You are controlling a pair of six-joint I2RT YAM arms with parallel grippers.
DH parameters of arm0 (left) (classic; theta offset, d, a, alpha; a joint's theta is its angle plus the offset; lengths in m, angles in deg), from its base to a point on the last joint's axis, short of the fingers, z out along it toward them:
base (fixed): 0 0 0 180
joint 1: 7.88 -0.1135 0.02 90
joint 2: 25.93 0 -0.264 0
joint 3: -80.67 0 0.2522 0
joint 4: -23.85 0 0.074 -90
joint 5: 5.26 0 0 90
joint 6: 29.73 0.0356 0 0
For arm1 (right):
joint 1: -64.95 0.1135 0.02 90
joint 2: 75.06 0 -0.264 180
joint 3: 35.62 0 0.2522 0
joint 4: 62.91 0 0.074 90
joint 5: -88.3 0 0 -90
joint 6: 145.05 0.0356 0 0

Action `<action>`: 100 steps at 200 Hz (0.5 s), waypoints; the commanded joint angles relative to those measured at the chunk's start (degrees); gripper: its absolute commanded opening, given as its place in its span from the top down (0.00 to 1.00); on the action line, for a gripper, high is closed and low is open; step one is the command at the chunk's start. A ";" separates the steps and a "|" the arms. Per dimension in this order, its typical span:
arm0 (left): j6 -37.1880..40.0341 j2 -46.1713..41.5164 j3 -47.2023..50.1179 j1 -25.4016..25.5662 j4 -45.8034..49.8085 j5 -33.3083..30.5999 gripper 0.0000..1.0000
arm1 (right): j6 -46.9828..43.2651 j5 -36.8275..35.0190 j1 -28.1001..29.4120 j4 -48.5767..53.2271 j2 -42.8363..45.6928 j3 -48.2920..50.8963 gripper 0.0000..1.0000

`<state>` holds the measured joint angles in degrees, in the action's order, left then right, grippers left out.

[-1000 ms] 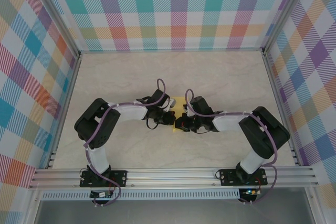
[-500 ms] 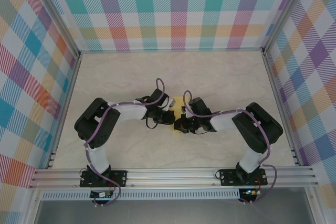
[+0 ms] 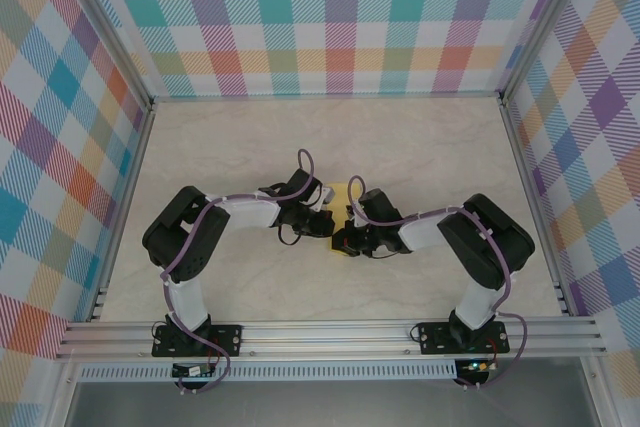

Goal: Fold a paper plane with a square sheet of paper (pick it up from the middle)
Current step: Third fold the triangle at the center of the table.

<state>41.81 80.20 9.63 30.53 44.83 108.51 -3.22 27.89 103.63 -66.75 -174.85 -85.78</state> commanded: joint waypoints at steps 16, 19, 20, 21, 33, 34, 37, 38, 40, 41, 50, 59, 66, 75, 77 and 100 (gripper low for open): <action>0.27 3.04 0.54 -0.10 1.57 -0.92 0.95 | -0.84 -0.93 0.22 0.26 0.57 0.84 1.00; 0.28 3.03 0.58 -0.09 1.57 -0.92 0.95 | -0.92 -0.87 0.11 0.56 1.04 0.81 1.00; 0.31 3.03 0.54 -0.09 1.57 -0.92 0.95 | -0.93 -0.90 0.05 0.69 1.28 0.85 1.00; 0.33 3.03 0.52 -0.09 1.57 -0.92 0.95 | -0.94 -0.91 0.03 0.80 1.49 0.83 1.00; 0.26 2.93 0.52 -0.09 1.65 -0.92 0.95 | -0.86 -1.47 -0.72 1.31 4.30 1.54 1.00; 0.26 2.94 0.51 -0.09 1.65 -0.92 0.95 | -0.86 -1.51 -0.76 1.33 4.50 1.61 1.00; 0.29 3.02 0.58 -0.09 1.65 -0.92 0.95 | -0.86 -1.68 -0.98 1.41 5.37 1.75 1.00; 0.32 3.03 0.49 -0.09 1.65 -0.92 0.95 | -0.86 -1.70 -1.06 1.51 5.56 1.81 1.00; 0.28 3.03 0.50 -0.09 1.65 -0.92 0.95 | -0.92 -1.83 -1.24 1.61 6.16 1.89 1.00; 0.32 3.03 0.50 -0.09 1.65 -0.92 0.95 | -0.93 -1.91 -1.32 1.65 6.35 1.92 1.00; 0.42 3.11 0.39 -0.09 1.87 -0.92 0.95 | -1.36 -2.03 -1.98 2.30 8.06 2.08 1.00; 0.49 3.08 0.29 -0.09 1.92 -0.83 0.95 | -2.24 -2.15 -2.45 3.21 9.02 1.70 1.00; 0.53 3.04 0.28 -0.10 2.05 -0.83 0.95 | -2.80 -2.34 -2.79 4.19 9.12 1.16 1.00; 0.66 3.09 0.29 -0.09 2.08 -0.87 0.95 | -3.29 -1.90 -3.35 4.25 8.50 0.69 1.00; 0.71 3.11 0.31 -0.09 2.16 -0.84 0.95 | -3.31 -1.74 -3.50 4.18 8.32 0.65 1.00; 0.86 3.19 0.29 -0.09 2.36 -0.66 0.95 | -2.32 0.29 -4.94 0.92 5.16 0.11 1.00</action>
<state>41.83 80.42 9.54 30.53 44.55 108.95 -4.59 26.42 99.80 -64.46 -166.94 -84.67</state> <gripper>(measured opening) 0.054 0.051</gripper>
